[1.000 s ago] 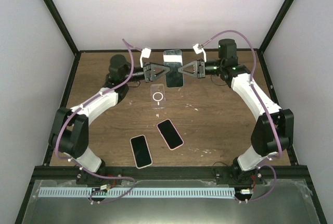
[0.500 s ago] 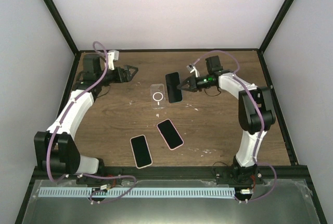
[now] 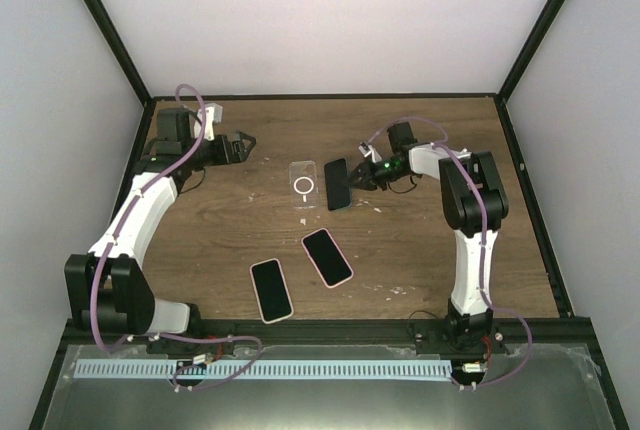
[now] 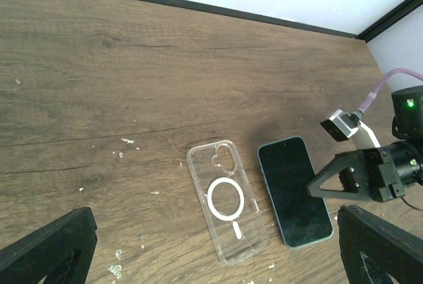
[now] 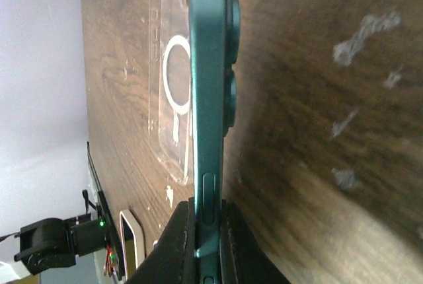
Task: Take the phone out of the phone case
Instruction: Place the phone at the center of the board.
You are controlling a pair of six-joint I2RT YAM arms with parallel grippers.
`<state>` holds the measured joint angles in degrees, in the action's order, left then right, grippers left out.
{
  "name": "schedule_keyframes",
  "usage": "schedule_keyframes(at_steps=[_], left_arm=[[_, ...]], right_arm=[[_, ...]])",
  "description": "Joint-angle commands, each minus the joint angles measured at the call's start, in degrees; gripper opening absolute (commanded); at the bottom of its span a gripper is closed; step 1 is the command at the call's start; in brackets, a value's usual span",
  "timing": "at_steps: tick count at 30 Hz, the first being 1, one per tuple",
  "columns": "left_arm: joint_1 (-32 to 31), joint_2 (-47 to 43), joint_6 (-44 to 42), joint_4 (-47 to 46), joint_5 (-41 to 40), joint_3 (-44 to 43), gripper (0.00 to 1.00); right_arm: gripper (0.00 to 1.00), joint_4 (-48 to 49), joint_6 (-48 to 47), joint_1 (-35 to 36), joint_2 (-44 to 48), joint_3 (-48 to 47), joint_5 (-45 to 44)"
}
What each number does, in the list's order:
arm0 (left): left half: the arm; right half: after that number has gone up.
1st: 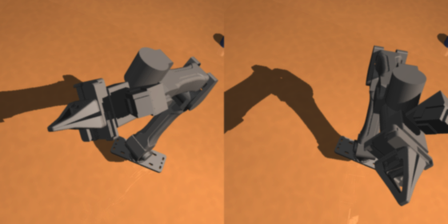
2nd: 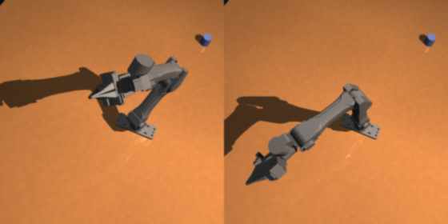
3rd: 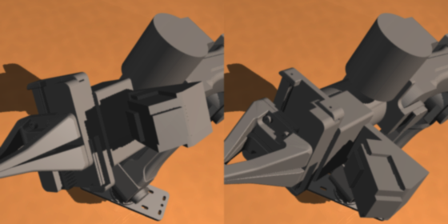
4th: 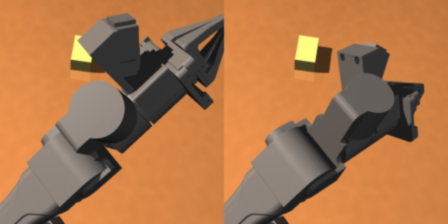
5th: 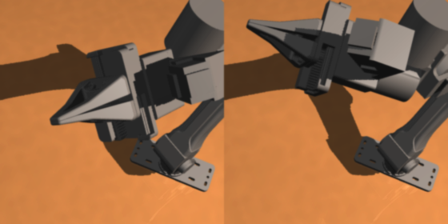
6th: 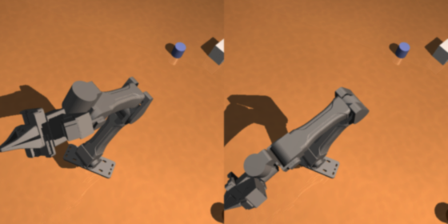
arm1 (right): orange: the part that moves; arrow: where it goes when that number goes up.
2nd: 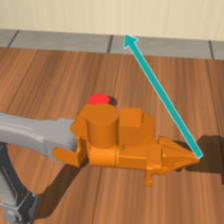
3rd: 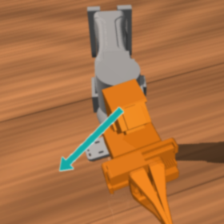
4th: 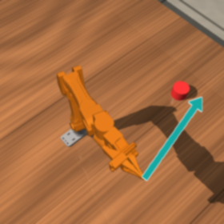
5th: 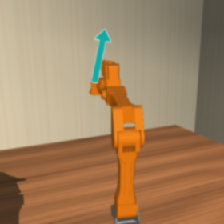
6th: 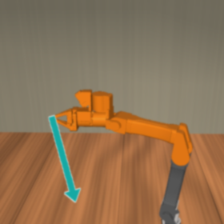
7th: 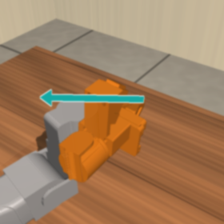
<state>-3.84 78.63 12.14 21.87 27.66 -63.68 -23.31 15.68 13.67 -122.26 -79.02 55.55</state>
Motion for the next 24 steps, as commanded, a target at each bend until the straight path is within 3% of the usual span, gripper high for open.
schedule_keyframes(at_steps=[1, 8, 12, 18, 21, 24], left_arm=[[0.1, 1.0, -0.4, 0.3, 0.1, -1.0, 1.00], [0.1, 3.0, -0.2, 0.1, -0.1, -1.8, 1.00], [0.2, 3.4, 0.7, 0.0, -0.6, -1.4, 1.00], [0.1, 3.8, 3.2, -1.5, -0.8, 0.0, 1.00], [0.1, 3.3, 2.9, -1.4, -1.1, -0.1, 1.00], [0.1, 2.7, 3.0, -1.5, -1.5, 0.7, 1.00]], right_arm=[[0.01, 1.4, 1.1, -0.2, -2.6, -4.5, 1.4], [0.10, 2.3, 4.4, 0.3, -5.8, -5.3, 0.2], [0.25, 2.8, 5.4, 1.0, -5.8, -5.5, -0.6], [0.38, 4.6, 7.4, 2.9, -5.3, -5.6, -3.6], [0.52, 2.7, 6.8, 3.1, -3.4, -4.7, -7.2], [0.77, 1.9, 6.0, 3.1, 0.3, -2.1, -10.0]])
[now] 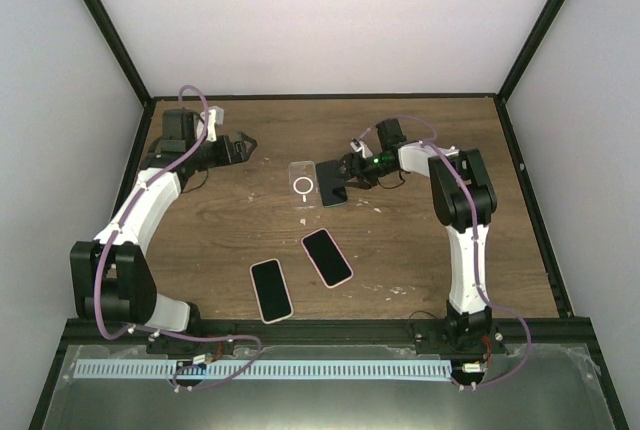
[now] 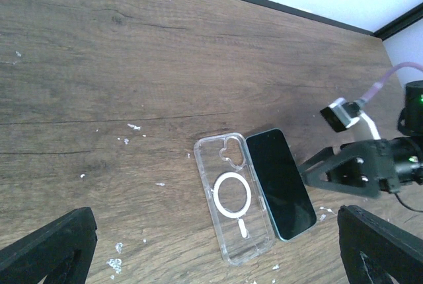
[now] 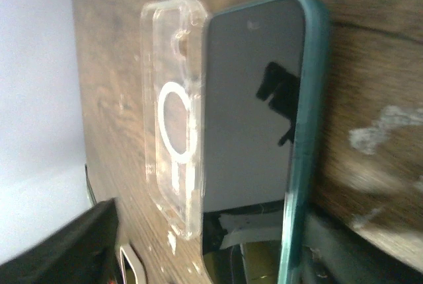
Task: Take the phone out of the phone case
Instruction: Place the phone at the center of the board, then pick up the phone at the center of the board.
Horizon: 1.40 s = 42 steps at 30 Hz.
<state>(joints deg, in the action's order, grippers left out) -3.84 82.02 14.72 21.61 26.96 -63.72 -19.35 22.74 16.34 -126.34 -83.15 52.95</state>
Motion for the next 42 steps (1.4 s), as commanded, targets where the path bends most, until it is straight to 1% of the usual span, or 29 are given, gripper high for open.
schedule_keyframes(at_steps=[1, 3, 5, 7, 10, 13, 18, 24, 28, 37, 42], left_arm=[[0.2, -1.0, 0.5, -1.4, -0.8, 0.9, 1.00], [0.1, -1.5, 0.3, -1.5, -1.0, 1.6, 1.00], [0.2, -2.1, -0.2, -1.4, -1.2, 1.9, 1.00], [0.1, -2.6, -1.0, -1.3, -1.8, 2.2, 1.00], [0.1, -3.7, -1.7, -1.6, -2.7, 2.9, 1.00], [0.1, -4.9, -2.2, -1.8, -3.1, 3.8, 1.00], [0.1, -7.0, -2.5, -2.8, -3.2, 5.8, 1.00], [0.1, -9.9, -2.2, -4.7, -2.7, 9.0, 1.00], [0.2, -11.6, -3.1, -5.4, -2.9, 9.8, 1.00], [0.1, -16.6, -5.0, -5.4, -3.2, 12.0, 1.00], [0.1, -19.7, -6.2, -5.0, -3.6, 13.3, 1.00]], right_arm=[[0.84, -2.4, -1.8, 0.4, 5.7, 2.9, -8.7], [0.90, -3.5, -4.6, 0.4, 8.2, 4.0, -11.3], [0.94, -5.3, -10.0, 0.5, 11.1, 4.7, -14.7], [0.99, -6.6, -14.6, 0.6, 14.6, 6.3, -18.0], [1.00, -8.9, -20.9, 0.9, 20.0, 9.5, -20.4], [1.00, -13.5, -26.3, 2.4, 24.0, 12.7, -21.2], [1.00, -21.5, -33.3, 7.7, 27.9, 16.1, -20.4], [1.00, -24.3, -33.5, 11.6, 29.1, 19.6, -19.8], [1.00, -25.8, -32.7, 14.9, 26.0, 18.6, -20.9], [1.00, -22.7, -31.5, 20.9, 21.3, 18.9, -26.9], [1.00, -23.0, -31.5, 23.8, 17.6, 16.1, -27.2]])
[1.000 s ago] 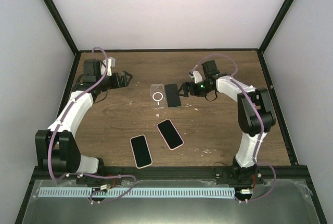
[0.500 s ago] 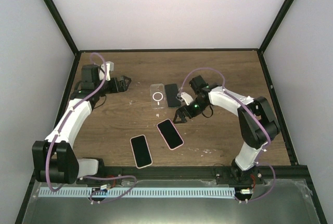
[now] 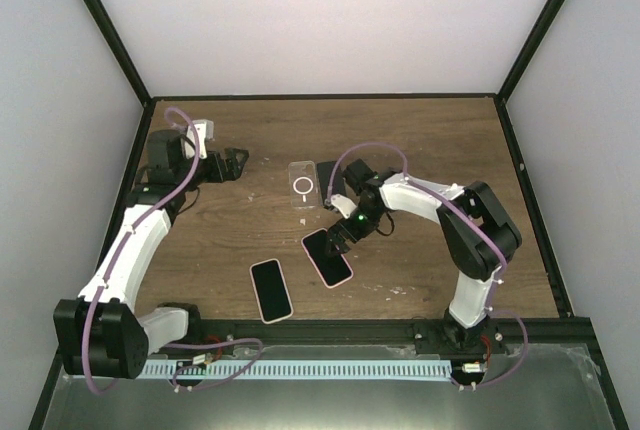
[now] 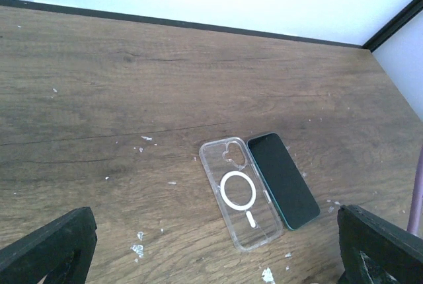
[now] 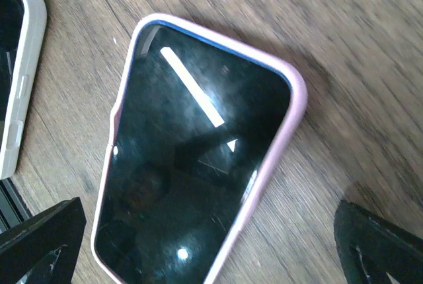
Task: Take the phone out of the phone case
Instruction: Pick up the phone at the center of the board.
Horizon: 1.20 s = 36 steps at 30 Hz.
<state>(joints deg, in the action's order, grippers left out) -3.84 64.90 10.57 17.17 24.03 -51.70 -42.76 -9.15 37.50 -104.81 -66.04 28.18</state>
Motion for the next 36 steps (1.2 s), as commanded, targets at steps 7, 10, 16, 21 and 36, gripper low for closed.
schedule_keyframes(at_steps=[7, 10, 16, 21, 36], left_arm=[[0.3, -6.8, -3.3, 0.0, -2.2, 3.6, 1.00], [0.3, -8.4, -3.4, 0.1, -3.0, 4.6, 1.00], [0.3, -10.5, -2.8, -0.5, -3.7, 6.4, 1.00], [0.3, -10.9, -1.9, -2.3, -4.5, 7.6, 1.00], [0.3, -6.8, -3.8, 1.3, -6.0, 5.3, 1.00]], right_arm=[[1.00, 2.3, -0.3, 11.3, -6.0, -2.7, -7.3], [1.00, 3.2, -0.8, 15.2, -6.7, -3.0, -10.5], [1.00, 6.1, -2.3, 21.0, -5.7, 1.3, -20.1], [1.00, 7.9, -1.5, 21.7, -3.1, 8.7, -22.6], [0.63, 10.2, -1.8, 17.2, 0.5, 8.5, -27.9]])
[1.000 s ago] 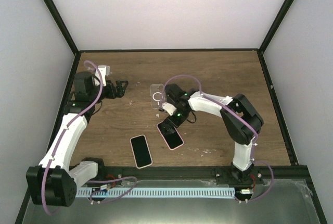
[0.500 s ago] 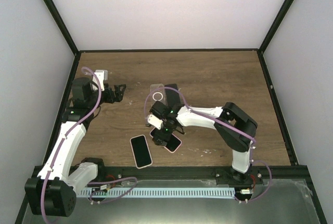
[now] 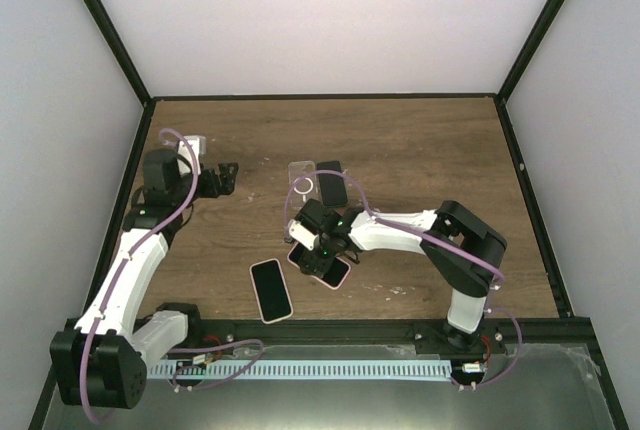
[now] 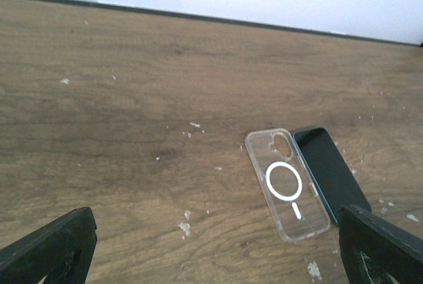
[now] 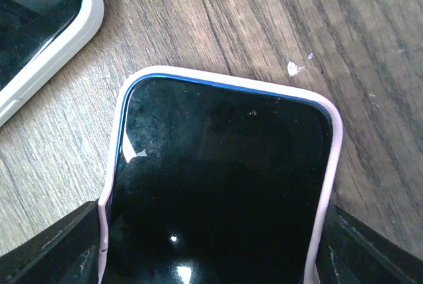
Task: Take the phone out of the phone case
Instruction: Pick up the phone at the center of the board.
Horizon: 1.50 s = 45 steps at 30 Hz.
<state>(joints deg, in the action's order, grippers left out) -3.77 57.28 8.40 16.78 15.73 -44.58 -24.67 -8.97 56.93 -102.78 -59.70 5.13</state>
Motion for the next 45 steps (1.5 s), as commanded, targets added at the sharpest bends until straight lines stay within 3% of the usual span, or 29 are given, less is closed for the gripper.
schedule_keyframes(at_steps=[1, 7, 13, 22, 28, 35, 45], left_arm=[[0.3, 1.4, -1.5, 1.8, 3.2, -1.8, 1.00], [0.3, 8.5, -2.0, 7.3, 10.0, -5.2, 0.97], [-0.1, 13.1, -3.1, 9.4, 24.3, -5.6, 0.85], [-5.1, 21.7, 1.5, 8.7, 37.3, -3.7, 0.74], [-9.8, 25.1, 4.0, 6.2, 39.0, -2.6, 0.71], [-10.7, 30.7, 4.8, 5.9, 38.0, -3.5, 0.64], [-14.5, 35.3, 3.8, 6.4, 42.7, -5.9, 0.50]], right_arm=[[0.60, -7.3, -2.0, -2.7, -0.5, 1.9, -5.1], [0.41, -3.5, -2.4, -3.2, 3.2, 0.5, -6.6], [0.39, -0.8, -1.9, -3.3, 6.7, 0.8, -8.2], [0.37, 2.2, -1.9, -3.3, 10.0, -0.9, -9.0], [0.37, 2.7, -1.4, -3.3, 10.0, -2.4, -8.6], [0.36, 1.8, -0.3, -3.3, 10.1, -4.6, -7.5], [0.36, 1.5, 0.6, -3.3, 9.4, -6.9, -6.8]])
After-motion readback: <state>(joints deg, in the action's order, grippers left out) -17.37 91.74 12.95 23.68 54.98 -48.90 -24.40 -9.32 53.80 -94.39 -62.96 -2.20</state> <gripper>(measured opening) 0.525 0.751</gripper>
